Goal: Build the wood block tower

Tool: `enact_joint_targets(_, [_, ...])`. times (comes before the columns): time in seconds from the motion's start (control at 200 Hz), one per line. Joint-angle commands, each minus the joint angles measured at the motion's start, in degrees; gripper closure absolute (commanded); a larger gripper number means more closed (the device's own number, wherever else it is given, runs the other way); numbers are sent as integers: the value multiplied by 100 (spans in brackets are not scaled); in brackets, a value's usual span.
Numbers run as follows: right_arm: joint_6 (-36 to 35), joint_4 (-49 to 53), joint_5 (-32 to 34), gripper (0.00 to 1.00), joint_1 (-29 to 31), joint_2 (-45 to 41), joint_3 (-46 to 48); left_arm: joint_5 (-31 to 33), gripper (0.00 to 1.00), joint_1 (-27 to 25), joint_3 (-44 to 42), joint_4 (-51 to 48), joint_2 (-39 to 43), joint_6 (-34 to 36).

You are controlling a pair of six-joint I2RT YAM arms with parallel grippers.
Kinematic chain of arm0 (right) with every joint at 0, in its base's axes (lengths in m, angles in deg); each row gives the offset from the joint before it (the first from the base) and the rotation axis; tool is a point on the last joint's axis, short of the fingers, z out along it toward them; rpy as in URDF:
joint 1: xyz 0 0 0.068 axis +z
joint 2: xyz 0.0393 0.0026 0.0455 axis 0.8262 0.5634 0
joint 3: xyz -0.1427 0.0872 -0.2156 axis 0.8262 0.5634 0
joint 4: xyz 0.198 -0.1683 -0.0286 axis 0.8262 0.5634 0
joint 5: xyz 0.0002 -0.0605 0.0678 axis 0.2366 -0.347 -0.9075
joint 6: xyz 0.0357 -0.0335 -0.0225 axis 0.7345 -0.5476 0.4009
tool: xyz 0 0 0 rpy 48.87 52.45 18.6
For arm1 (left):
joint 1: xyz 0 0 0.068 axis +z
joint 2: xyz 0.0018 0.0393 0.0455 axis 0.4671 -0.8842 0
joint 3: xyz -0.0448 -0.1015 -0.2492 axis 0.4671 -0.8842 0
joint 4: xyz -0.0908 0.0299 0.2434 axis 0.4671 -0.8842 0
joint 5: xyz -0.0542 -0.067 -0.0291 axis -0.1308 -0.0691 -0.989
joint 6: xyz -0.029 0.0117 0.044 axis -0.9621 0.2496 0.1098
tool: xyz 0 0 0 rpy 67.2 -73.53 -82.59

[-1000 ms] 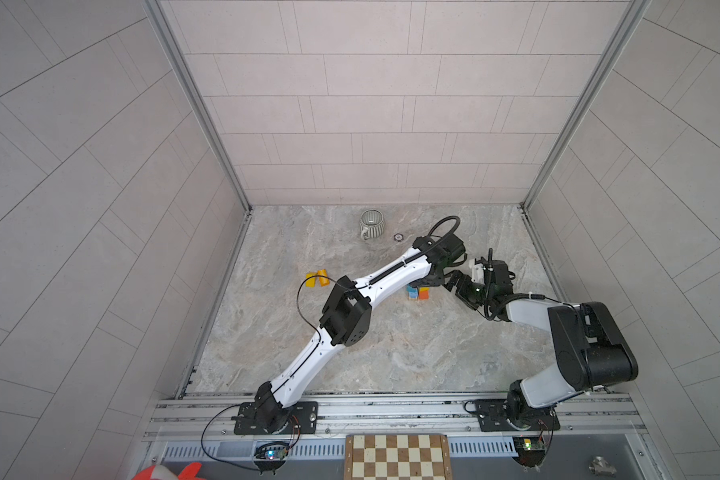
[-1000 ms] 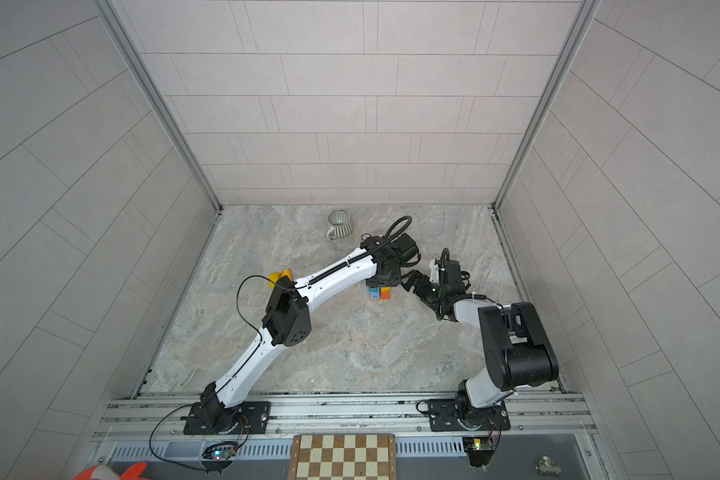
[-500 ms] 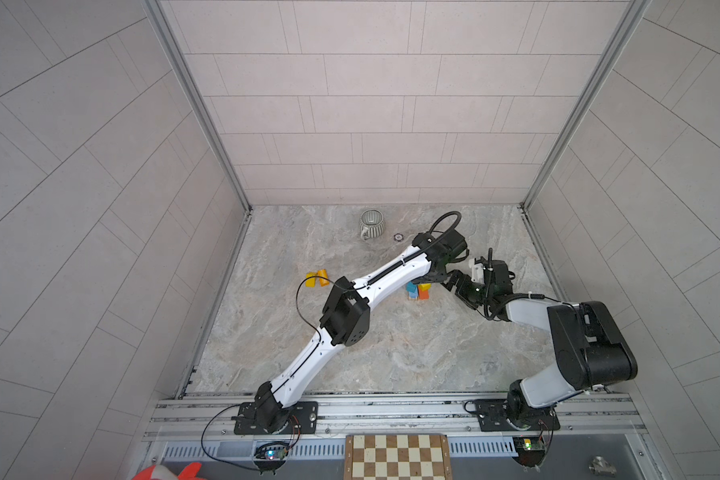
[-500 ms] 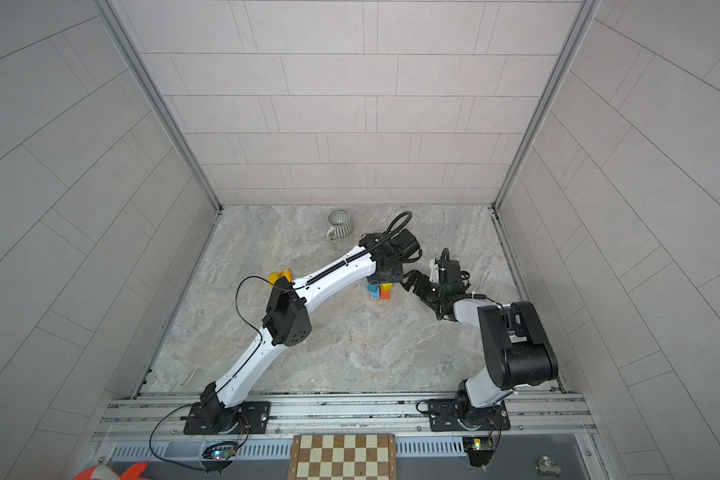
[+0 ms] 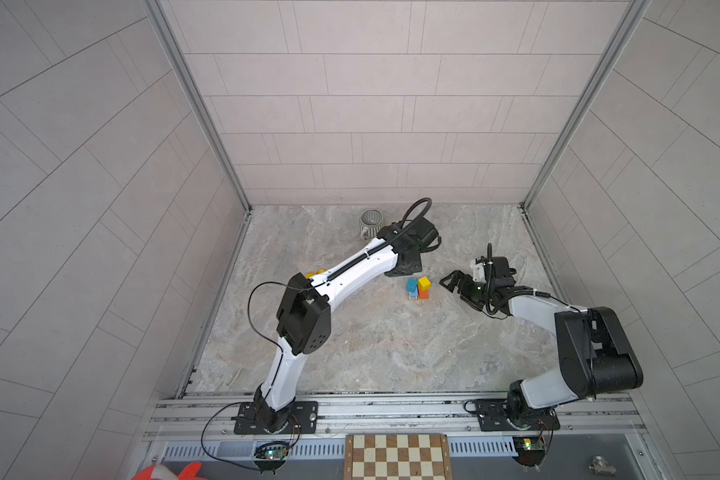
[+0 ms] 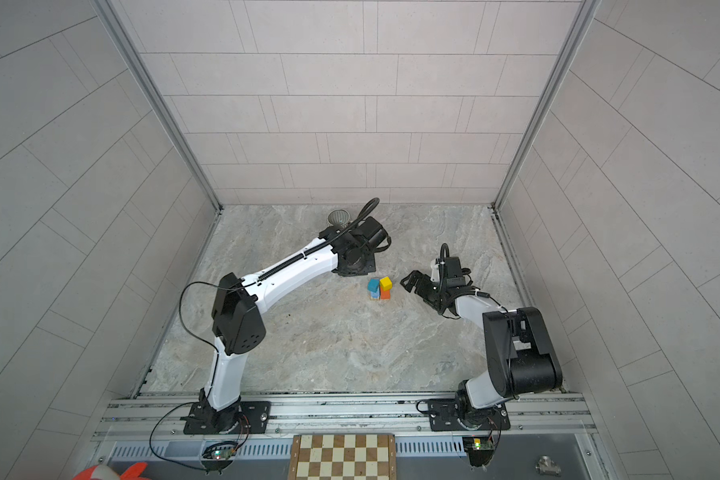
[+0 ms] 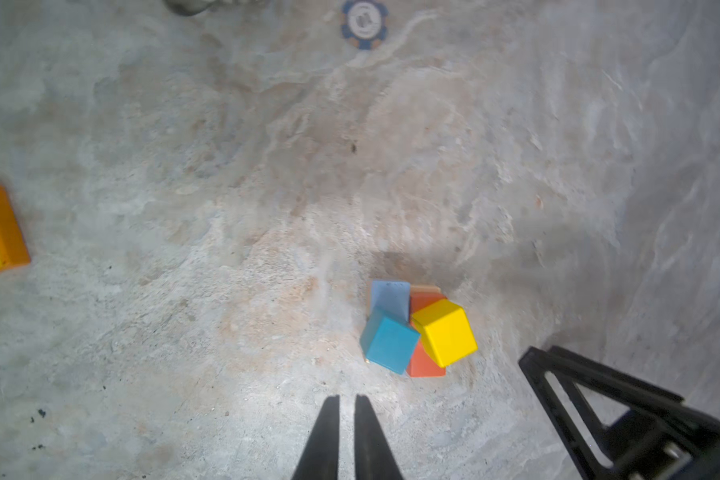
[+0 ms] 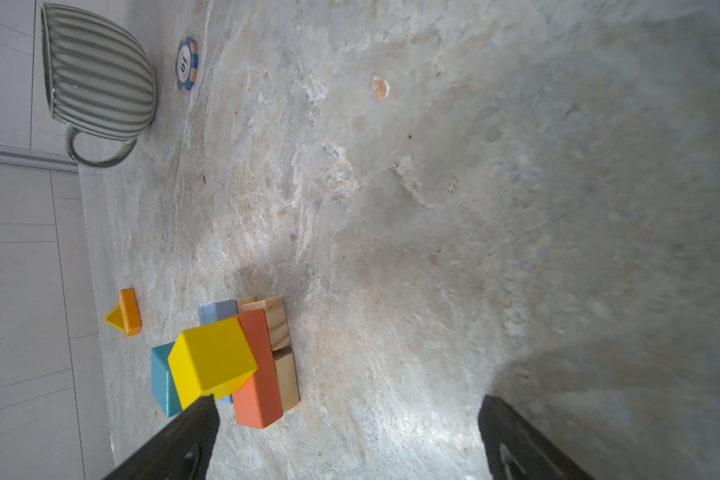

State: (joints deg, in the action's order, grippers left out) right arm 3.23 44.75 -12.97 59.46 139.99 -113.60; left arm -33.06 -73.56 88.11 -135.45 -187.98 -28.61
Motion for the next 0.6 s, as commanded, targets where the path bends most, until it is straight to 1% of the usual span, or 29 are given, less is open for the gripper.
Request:
enact_joint_targets(0.0, [-388, 694, 207, 2, 12, -88, -232, -155, 93, 186, -797, 556, 298, 208])
enact_joint_targets(0.04, [-510, 847, 232, 4, 21, -72, -315, -173, 95, 238, -1021, 712, 429, 257])
enact_joint_targets(0.08, [-643, 994, 267, 10, 17, -57, -403, -205, 96, 279, -1279, 918, 565, 309])
enact_joint_targets(0.14, [-780, 1178, 339, 21, 21, -44, -523, -255, 96, 339, -1613, 1204, 738, 384])
enact_joint_targets(0.265, [-904, 1376, 409, 66, 20, -18, -704, -436, 96, 455, -2121, 1720, 977, 529])
enact_joint_targets(0.305, [-921, 1421, 413, 77, 29, -9, -762, -504, 97, 492, -2225, 1848, 1008, 582])
enact_joint_targets(0.325, [-940, 1450, 414, 81, 29, 6, -798, -526, 97, 513, -2259, 1900, 1018, 608])
enact_joint_targets(0.52, [-1041, 1640, 421, 100, 121, 205, -1077, -751, 98, 661, -2436, 2249, 957, 731])
enact_joint_targets(0.595, [-1021, 1610, 360, 100, 180, 308, -1152, -859, 98, 683, -2481, 2424, 909, 731])
